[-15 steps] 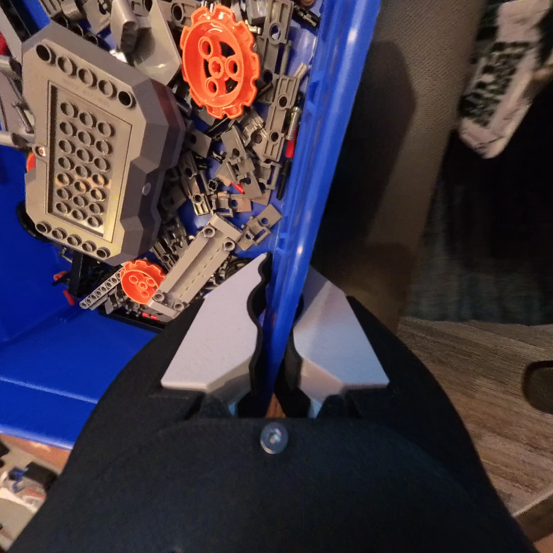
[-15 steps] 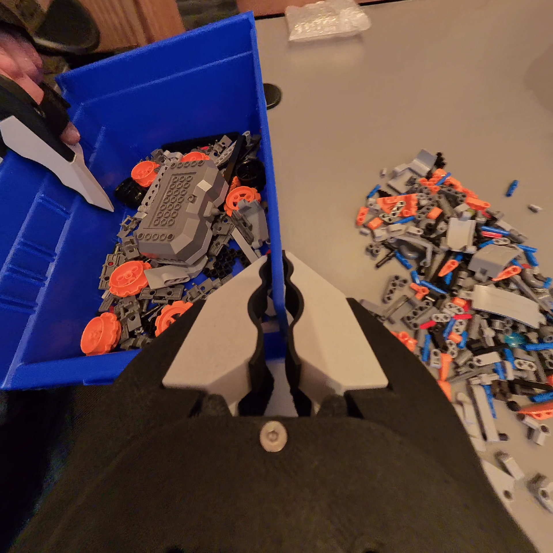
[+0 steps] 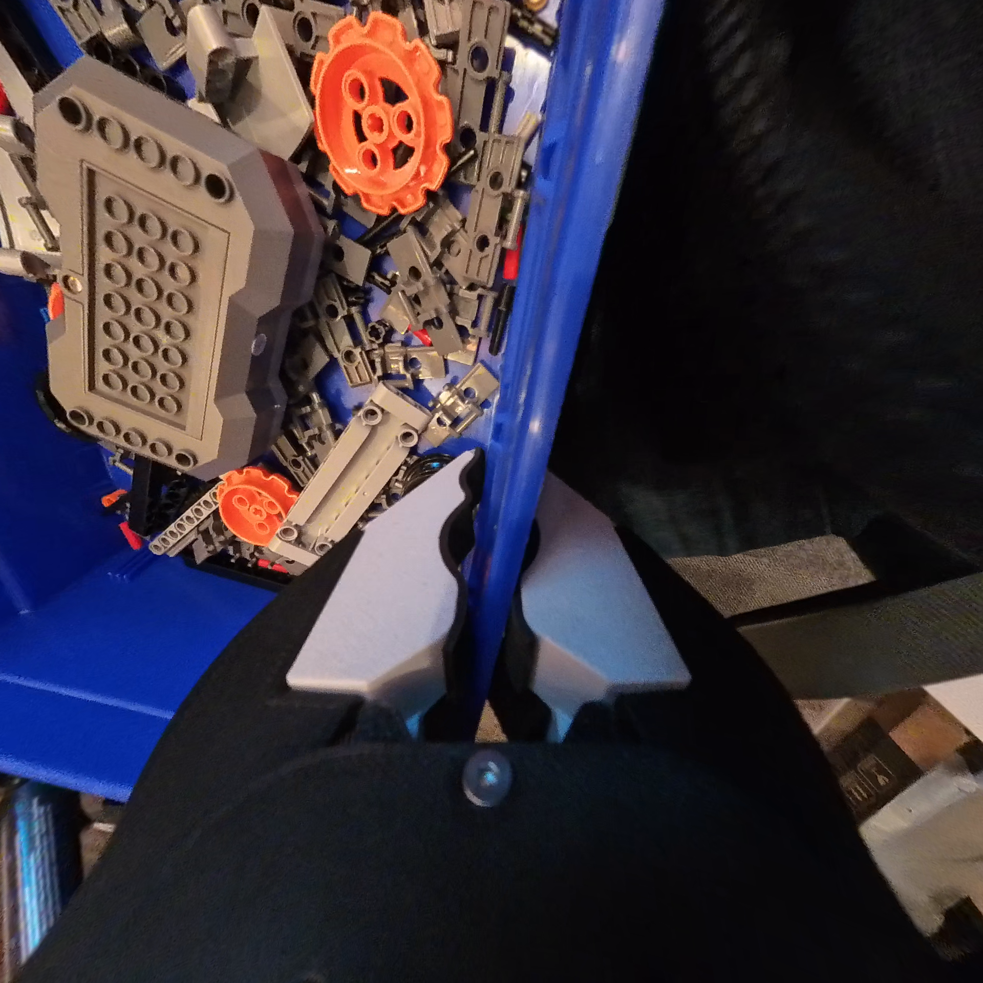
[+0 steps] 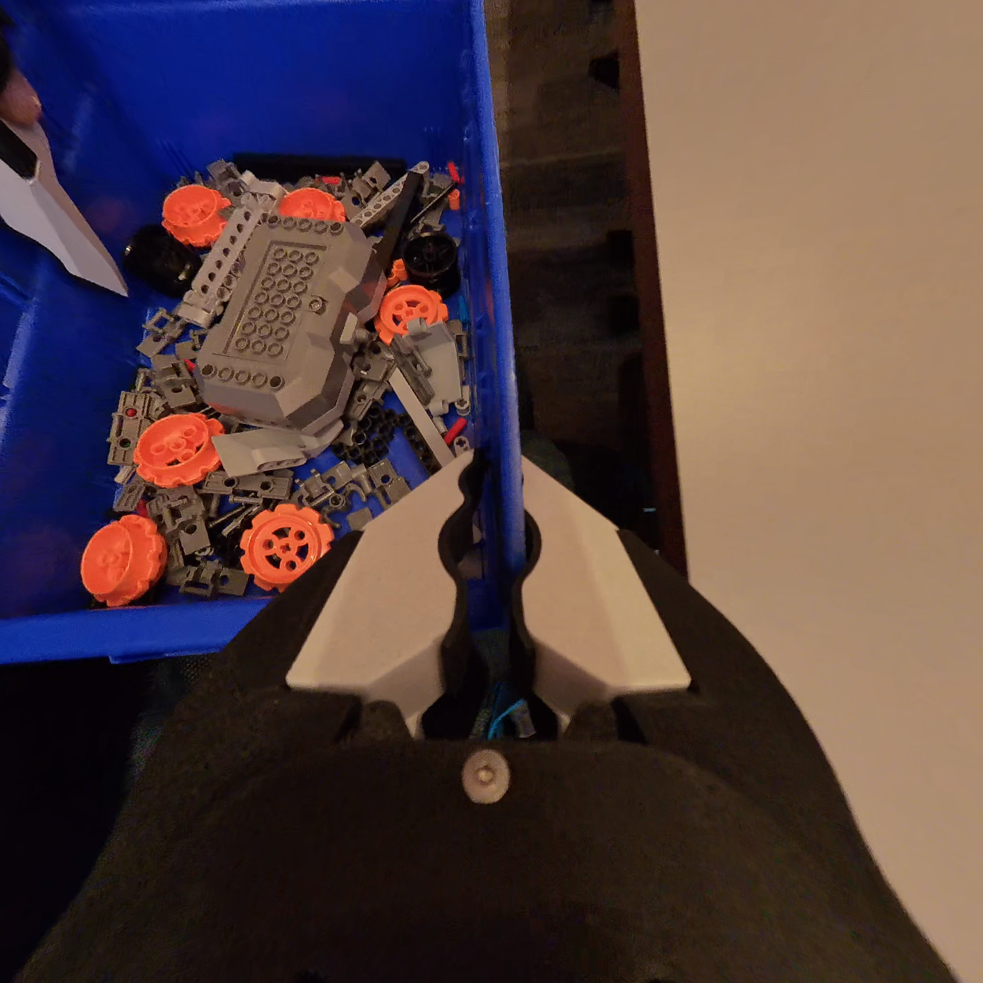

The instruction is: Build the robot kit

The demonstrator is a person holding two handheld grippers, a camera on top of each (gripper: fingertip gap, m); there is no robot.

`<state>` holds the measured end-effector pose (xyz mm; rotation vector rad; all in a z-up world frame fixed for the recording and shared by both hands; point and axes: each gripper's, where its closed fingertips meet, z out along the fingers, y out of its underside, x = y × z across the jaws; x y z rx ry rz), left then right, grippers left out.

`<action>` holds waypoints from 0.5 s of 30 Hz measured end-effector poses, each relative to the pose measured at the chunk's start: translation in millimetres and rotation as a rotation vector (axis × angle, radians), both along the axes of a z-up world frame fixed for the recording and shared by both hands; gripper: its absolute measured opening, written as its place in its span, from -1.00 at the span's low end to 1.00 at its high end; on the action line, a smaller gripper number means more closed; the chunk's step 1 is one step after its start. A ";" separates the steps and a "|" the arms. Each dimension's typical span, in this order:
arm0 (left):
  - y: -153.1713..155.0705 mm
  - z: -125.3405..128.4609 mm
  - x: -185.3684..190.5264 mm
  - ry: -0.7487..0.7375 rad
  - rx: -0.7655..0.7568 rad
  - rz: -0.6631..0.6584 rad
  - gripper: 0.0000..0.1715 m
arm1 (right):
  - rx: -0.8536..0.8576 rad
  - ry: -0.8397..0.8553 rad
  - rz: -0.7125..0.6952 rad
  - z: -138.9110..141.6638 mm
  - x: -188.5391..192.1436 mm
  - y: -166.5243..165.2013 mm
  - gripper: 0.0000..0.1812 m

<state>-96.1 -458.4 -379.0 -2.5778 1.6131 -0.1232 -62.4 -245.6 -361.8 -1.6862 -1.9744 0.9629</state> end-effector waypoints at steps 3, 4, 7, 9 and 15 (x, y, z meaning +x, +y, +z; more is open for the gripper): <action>5.6 -11.1 -2.6 0.012 -0.020 -0.025 -0.99 | 0.023 -0.051 -0.052 -22.6 8.4 7.1 -0.89; 8.0 -13.5 -2.6 0.011 -0.024 -0.034 -0.99 | 0.015 -0.042 -0.070 -23.3 10.5 8.3 -0.86; 14.9 -17.5 -7.9 0.002 -0.022 -0.054 -0.98 | -0.016 -0.025 -0.140 -17.3 19.8 15.7 -0.65; 15.5 -18.8 -8.8 -0.023 -0.036 -0.069 -0.99 | -0.017 0.010 -0.165 -5.4 27.7 21.7 -0.62; 26.6 -24.3 -10.4 -0.037 -0.024 -0.120 -0.99 | 0.036 0.157 -0.207 60.6 60.1 52.7 -0.66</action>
